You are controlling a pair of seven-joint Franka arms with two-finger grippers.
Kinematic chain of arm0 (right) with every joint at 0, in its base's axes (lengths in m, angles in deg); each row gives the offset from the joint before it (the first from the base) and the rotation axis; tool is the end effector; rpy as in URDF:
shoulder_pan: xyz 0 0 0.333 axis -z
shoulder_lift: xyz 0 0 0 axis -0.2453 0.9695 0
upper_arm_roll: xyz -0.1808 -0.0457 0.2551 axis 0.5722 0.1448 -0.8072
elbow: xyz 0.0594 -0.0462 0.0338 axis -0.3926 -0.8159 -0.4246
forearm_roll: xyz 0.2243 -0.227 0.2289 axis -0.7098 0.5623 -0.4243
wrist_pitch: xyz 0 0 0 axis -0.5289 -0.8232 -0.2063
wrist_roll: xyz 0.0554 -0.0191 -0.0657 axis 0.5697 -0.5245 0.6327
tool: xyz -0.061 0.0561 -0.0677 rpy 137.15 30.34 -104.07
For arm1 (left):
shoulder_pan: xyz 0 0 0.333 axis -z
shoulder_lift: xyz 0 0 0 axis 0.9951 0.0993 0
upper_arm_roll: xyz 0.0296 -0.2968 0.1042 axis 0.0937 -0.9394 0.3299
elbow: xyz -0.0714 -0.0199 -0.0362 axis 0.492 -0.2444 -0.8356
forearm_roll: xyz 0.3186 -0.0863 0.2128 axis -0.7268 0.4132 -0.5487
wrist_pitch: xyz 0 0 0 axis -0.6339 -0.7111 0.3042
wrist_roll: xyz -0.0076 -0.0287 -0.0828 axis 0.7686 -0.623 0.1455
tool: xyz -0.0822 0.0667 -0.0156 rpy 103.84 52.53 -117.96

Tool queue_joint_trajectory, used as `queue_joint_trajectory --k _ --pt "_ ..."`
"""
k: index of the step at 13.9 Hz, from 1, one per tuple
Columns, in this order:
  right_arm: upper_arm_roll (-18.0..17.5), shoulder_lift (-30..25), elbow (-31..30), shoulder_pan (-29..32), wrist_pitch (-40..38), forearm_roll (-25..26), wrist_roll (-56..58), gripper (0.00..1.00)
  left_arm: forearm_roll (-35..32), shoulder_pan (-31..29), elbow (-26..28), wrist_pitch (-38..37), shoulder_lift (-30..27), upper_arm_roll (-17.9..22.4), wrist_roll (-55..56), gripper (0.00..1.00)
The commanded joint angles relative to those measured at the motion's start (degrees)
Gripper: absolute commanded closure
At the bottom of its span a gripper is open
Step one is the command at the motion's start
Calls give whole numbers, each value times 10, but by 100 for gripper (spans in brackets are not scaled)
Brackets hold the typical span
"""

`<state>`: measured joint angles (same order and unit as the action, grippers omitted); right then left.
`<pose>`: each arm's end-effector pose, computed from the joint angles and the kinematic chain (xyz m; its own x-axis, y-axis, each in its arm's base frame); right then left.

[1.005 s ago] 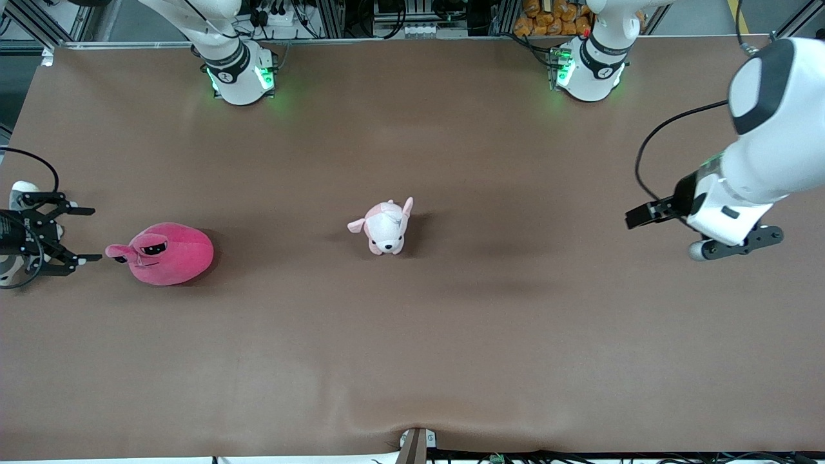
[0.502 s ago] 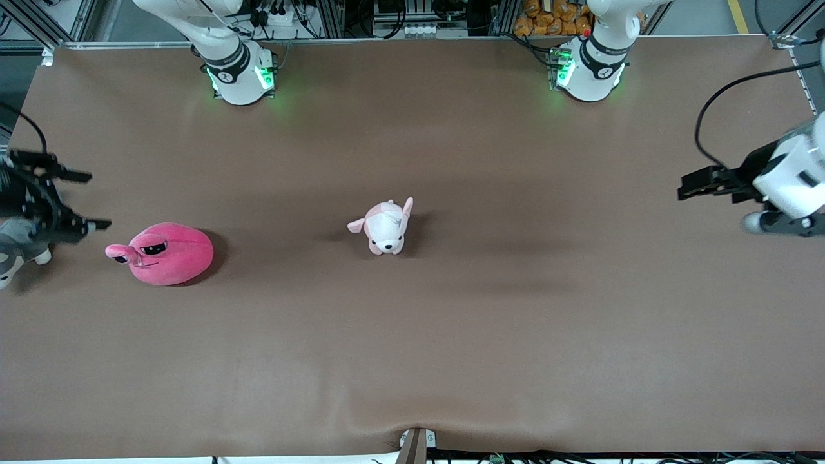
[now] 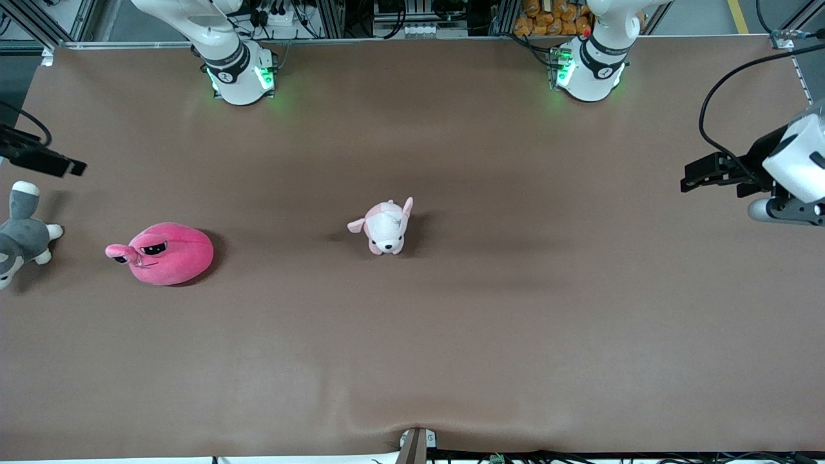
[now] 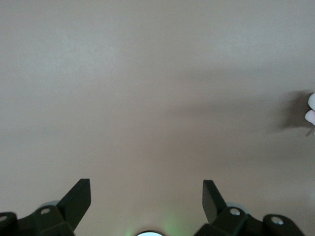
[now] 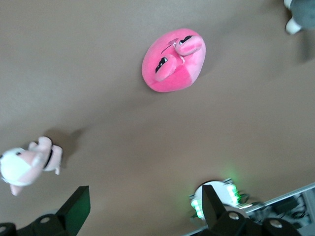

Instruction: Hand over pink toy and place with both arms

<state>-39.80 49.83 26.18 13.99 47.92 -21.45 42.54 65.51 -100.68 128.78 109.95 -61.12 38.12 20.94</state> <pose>0.5673 -0.0334 0.6667 0.8702 -0.4226 -0.2534 -0.4347 -0.9005 0.0091 0.5883 -0.0543 0.6210 0.9936 -0.0933 -0.0642 -0.0907 -0.9950 0.0416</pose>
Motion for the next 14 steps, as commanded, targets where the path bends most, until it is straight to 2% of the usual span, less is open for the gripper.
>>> queue_joint_trajectory --k 1,4,5,7,9,11,13,14 --pt "8 -60 -70 -2 17 28 85 0 12 -1 0 -9 -26 -14 -4 0" --pt "27 -150 -202 -8 120 33 133 0 13 -2 -2 -2 -26 -14 -4 0" --pt "28 -169 -222 -11 130 33 133 0 12 -4 -2 -2 -26 -13 -6 0" --pt "23 -172 -221 -22 142 36 126 0 13 -9 1 -13 -29 -6 -8 0" --pt "26 -167 -214 -14 152 32 137 0 11 -4 0 -58 -33 2 -12 0" --pt "25 -155 -152 -10 148 32 171 0 10 39 0 -60 -42 43 -12 0" --pt "23 -154 -138 -11 148 36 167 0 8 102 2 -61 -72 102 -12 0" --pt "28 -154 -137 -9 148 31 168 0 8 120 2 -61 -78 110 -12 0"
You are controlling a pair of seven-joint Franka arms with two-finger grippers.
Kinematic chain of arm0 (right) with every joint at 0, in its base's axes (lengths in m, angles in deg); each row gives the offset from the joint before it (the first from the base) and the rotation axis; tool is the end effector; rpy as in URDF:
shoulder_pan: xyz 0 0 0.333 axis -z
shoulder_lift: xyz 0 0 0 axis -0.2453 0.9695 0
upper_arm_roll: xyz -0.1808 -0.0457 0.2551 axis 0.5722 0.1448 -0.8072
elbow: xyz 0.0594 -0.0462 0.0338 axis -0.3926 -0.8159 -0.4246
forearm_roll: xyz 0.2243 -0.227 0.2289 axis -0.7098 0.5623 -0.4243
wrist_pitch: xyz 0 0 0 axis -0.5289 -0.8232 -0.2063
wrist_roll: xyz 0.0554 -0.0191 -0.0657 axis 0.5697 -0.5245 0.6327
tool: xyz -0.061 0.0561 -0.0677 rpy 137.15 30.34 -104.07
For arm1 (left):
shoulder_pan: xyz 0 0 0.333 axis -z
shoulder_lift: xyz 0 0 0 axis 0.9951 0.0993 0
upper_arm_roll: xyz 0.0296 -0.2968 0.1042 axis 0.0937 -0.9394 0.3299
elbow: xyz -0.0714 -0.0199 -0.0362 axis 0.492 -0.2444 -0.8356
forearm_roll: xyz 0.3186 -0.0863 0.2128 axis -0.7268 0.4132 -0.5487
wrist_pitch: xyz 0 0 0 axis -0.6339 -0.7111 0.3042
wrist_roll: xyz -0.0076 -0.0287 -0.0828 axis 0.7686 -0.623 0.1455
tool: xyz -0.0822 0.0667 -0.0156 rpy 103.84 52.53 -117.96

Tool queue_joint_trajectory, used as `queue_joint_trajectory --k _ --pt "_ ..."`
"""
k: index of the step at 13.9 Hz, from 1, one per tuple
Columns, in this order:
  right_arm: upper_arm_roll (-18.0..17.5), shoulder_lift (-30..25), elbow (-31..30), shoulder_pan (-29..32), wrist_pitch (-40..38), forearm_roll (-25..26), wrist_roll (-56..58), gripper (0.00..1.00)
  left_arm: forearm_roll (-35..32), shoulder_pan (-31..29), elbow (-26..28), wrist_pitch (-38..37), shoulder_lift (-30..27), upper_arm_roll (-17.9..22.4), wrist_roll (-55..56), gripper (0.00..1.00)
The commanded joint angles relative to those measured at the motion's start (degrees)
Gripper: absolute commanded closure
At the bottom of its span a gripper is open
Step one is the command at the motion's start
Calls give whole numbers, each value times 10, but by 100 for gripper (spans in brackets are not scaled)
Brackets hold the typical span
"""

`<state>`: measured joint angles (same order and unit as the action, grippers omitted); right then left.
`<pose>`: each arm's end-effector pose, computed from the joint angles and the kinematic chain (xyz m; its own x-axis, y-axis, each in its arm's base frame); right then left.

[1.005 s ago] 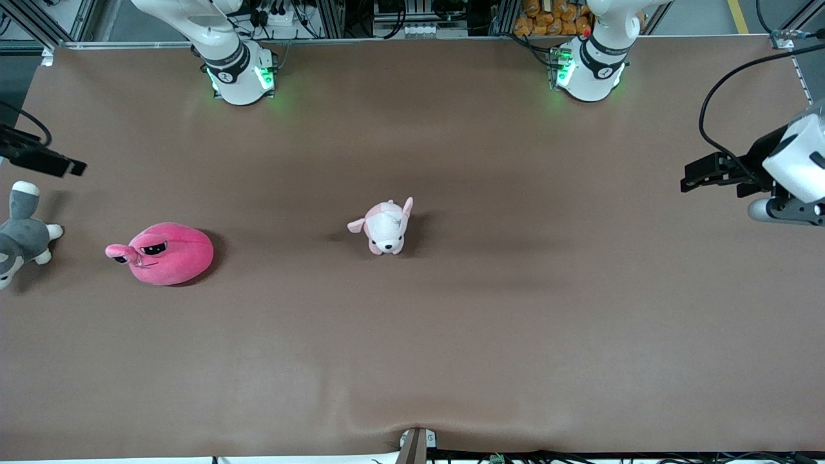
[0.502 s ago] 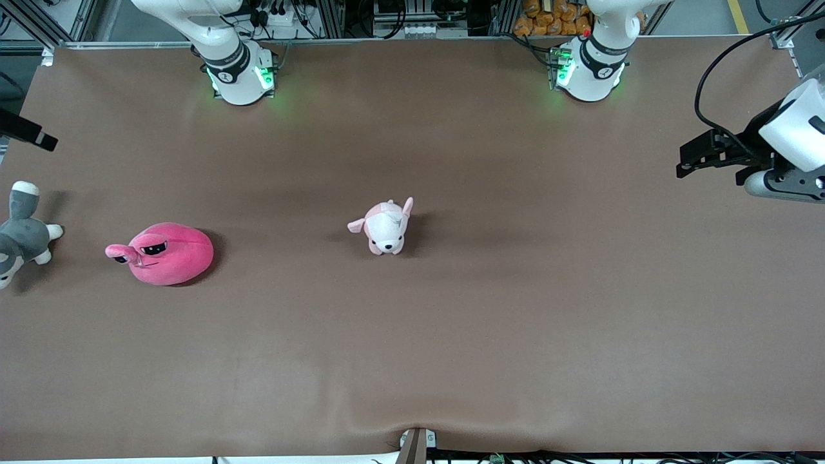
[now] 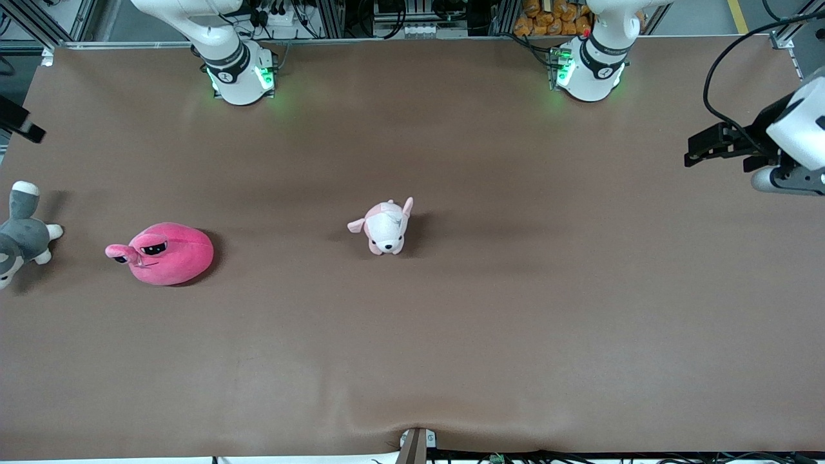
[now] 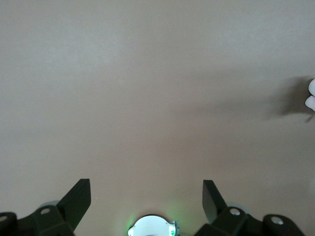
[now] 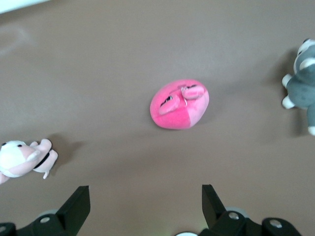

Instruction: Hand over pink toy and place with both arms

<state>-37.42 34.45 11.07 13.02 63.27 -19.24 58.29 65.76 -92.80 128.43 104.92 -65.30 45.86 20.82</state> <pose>0.5140 -0.0588 0.7189 0.9746 -0.2232 0.0204 -0.2208 -0.9718 -0.0826 0.5576 -0.0656 0.6533 0.9918 -0.0983 -0.0821 -0.0983 -0.9952 0.0039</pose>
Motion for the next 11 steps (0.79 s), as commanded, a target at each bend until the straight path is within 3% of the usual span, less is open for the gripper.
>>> queue_joint_trajectory --k 1,3,7,9,11 --pt "5 -1 14 -1 -11 6 11 0 4 51 6 -11 -42 32 -10 0" --pt "-1 -2 14 -4 -32 8 9 0 4 63 15 -11 -60 32 -10 0" --pt "-2 -4 9 -6 -43 16 13 0 4 64 98 16 -123 38 -11 0" --pt "-35 -5 9 3 -48 40 14 0 4 69 132 29 -146 42 -11 0" --pt "-59 -5 9 3 -45 64 15 0 4 95 132 29 -145 72 -11 0"
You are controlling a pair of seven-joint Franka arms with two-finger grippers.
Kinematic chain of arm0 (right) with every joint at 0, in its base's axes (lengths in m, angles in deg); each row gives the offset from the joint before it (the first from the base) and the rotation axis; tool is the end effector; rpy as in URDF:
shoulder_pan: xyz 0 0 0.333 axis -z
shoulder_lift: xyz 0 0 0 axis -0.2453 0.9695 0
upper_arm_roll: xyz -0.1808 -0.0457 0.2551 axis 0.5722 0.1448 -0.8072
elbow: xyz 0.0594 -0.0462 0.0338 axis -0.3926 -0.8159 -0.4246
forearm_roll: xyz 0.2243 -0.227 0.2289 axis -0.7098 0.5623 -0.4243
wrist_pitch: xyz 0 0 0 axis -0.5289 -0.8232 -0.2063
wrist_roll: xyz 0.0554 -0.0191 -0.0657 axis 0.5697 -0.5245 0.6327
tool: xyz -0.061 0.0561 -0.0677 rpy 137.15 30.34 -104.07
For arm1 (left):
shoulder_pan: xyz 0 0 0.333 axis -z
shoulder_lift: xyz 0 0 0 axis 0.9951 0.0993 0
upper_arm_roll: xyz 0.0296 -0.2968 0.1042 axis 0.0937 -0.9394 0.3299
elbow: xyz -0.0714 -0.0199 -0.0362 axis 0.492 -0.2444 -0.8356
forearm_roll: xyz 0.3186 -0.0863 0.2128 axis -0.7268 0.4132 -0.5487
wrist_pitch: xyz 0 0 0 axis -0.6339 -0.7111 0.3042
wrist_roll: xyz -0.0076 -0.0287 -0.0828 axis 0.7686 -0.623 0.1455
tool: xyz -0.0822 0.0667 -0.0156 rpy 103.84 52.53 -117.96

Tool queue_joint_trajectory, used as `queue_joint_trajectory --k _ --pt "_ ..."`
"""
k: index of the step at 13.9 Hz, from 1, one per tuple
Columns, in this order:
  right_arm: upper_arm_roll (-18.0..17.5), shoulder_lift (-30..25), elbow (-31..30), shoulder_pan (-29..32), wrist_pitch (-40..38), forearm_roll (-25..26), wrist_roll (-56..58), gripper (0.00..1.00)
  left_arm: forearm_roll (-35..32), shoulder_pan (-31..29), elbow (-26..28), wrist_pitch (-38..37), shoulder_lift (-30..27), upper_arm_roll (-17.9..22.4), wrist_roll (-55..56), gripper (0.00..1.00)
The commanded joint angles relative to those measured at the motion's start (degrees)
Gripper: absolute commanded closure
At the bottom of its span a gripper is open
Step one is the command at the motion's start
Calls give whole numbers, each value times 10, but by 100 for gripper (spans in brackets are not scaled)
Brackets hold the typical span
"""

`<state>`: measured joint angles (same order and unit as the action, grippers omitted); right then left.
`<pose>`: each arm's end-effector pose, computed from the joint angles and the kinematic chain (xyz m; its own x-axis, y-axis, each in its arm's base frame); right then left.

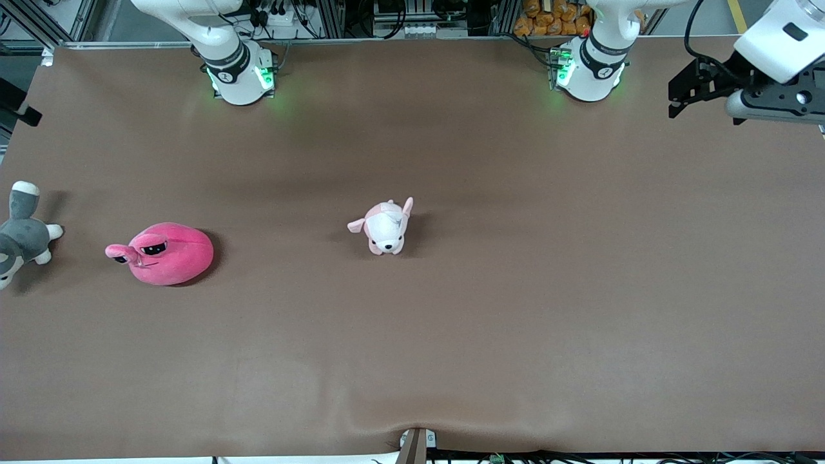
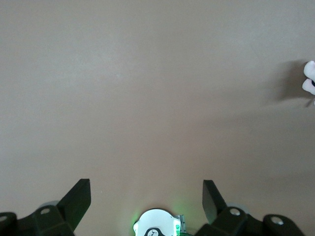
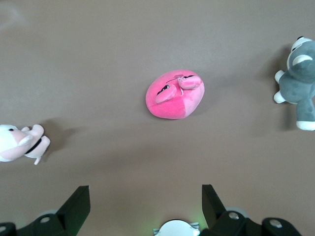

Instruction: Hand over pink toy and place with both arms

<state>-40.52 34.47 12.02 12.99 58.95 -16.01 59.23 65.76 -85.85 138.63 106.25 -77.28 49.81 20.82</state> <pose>0.5070 -0.0362 0.7191 0.9860 -0.1637 -0.0322 -0.1644 -0.9862 -0.0204 0.4894 -0.0999 0.6825 0.9885 -0.1479 -0.0324 -0.1493 -0.9877 -0.0456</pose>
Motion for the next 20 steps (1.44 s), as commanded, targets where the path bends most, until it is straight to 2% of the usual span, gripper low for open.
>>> queue_joint_trajectory --k 1,5,8,20 --pt "-50 -5 -1 2 -1 68 3 0 6 42 28 16 -23 53 -11 0" --pt "-57 -5 -2 5 1 76 1 0 11 44 14 24 7 72 -12 0" --pt "-43 -4 -3 5 1 59 -1 0 10 43 -48 29 60 72 -12 0" --pt "-40 -1 -3 8 3 41 -1 0 4 39 -46 29 58 70 -7 0"
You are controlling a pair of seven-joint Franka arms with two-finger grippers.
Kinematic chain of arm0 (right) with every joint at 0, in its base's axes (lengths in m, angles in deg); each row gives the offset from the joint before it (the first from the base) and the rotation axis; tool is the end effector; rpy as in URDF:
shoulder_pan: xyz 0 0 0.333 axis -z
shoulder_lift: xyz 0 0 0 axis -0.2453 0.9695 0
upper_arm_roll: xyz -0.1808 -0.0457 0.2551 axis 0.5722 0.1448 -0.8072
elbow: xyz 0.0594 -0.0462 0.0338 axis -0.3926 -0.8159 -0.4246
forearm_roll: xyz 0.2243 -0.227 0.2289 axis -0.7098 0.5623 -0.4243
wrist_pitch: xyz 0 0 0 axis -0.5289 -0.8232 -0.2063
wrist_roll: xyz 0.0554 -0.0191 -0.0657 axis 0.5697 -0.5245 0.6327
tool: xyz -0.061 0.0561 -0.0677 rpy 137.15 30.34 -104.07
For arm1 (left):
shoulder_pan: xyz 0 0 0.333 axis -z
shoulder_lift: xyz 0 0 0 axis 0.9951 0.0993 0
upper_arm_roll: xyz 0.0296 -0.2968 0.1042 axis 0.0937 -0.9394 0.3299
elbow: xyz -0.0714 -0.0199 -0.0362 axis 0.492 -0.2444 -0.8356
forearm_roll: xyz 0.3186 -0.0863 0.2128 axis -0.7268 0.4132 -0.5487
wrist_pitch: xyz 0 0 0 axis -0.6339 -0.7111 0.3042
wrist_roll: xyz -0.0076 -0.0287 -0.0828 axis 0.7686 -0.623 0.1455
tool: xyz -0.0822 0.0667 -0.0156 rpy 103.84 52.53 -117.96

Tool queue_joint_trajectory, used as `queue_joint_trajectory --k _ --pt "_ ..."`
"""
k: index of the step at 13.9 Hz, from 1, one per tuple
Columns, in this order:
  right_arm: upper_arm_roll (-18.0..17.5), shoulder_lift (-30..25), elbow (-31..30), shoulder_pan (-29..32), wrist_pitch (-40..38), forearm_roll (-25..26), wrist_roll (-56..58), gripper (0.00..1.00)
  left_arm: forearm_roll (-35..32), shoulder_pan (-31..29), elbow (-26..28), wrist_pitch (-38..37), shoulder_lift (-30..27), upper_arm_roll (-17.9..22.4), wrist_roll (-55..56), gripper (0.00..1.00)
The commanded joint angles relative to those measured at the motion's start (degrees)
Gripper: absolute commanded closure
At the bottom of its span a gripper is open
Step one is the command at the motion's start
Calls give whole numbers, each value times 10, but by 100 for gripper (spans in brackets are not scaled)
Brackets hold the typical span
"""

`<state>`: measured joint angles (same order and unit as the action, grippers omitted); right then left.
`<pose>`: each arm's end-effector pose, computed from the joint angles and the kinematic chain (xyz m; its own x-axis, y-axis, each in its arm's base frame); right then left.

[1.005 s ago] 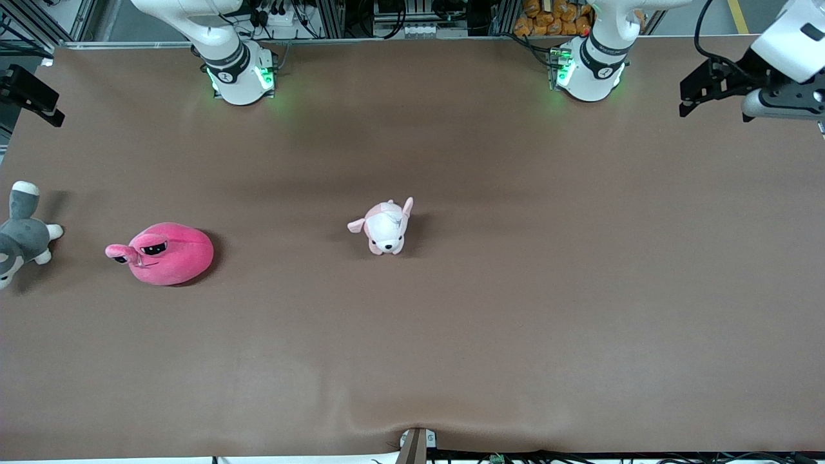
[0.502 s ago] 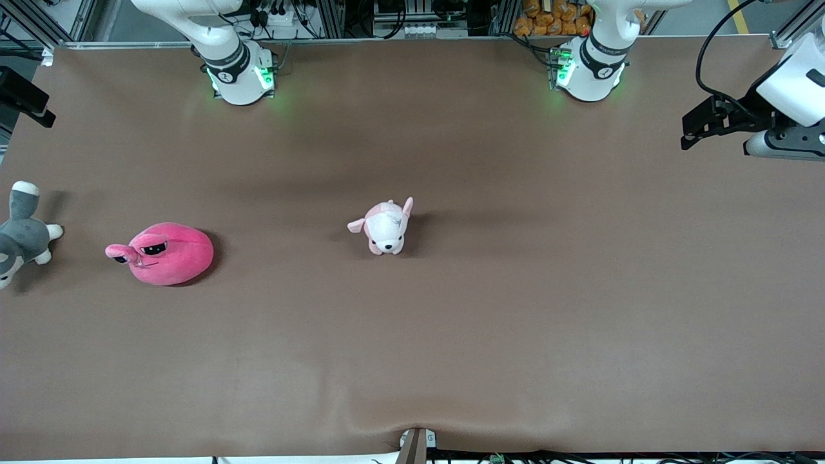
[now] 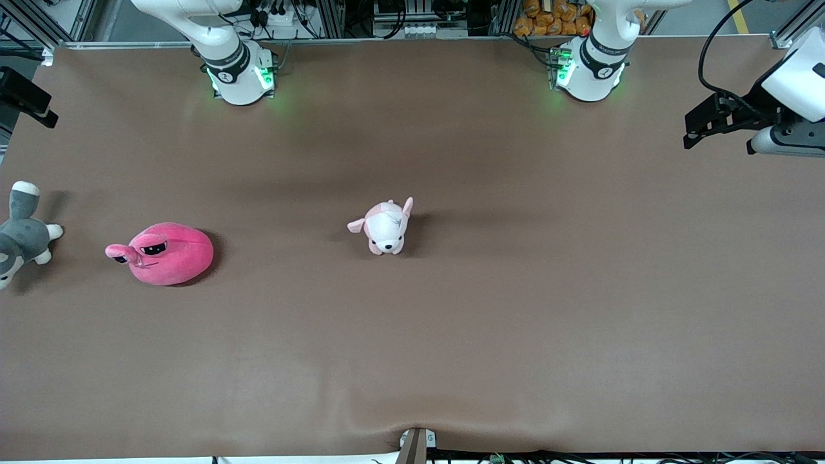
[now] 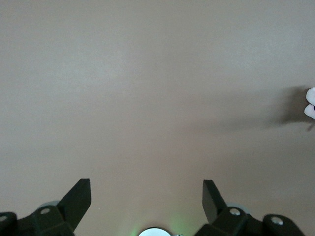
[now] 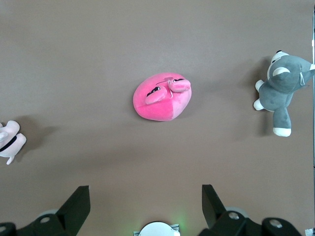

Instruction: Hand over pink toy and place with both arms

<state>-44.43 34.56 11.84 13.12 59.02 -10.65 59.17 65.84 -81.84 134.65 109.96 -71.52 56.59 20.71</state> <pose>0.5090 -0.0138 0.7174 0.9918 -0.1255 -0.0259 -0.1234 -0.9897 0.0721 0.5333 -0.0745 0.6690 0.9944 -0.1055 0.0028 -0.1055 -0.9942 -0.0198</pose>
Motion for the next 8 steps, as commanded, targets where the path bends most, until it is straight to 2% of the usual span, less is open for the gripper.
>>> queue_joint_trajectory --k 1,6,8 --pt "-1 -1 -1 6 2 -12 -1 0 3 -2 -7 -8 1 2 -5 0" --pt "-1 -1 -14 13 16 -13 -1 0 3 -2 -7 -9 0 0 -1 0" --pt "0 -2 -26 27 34 -42 0 0 4 -2 -7 -10 0 0 0 0"
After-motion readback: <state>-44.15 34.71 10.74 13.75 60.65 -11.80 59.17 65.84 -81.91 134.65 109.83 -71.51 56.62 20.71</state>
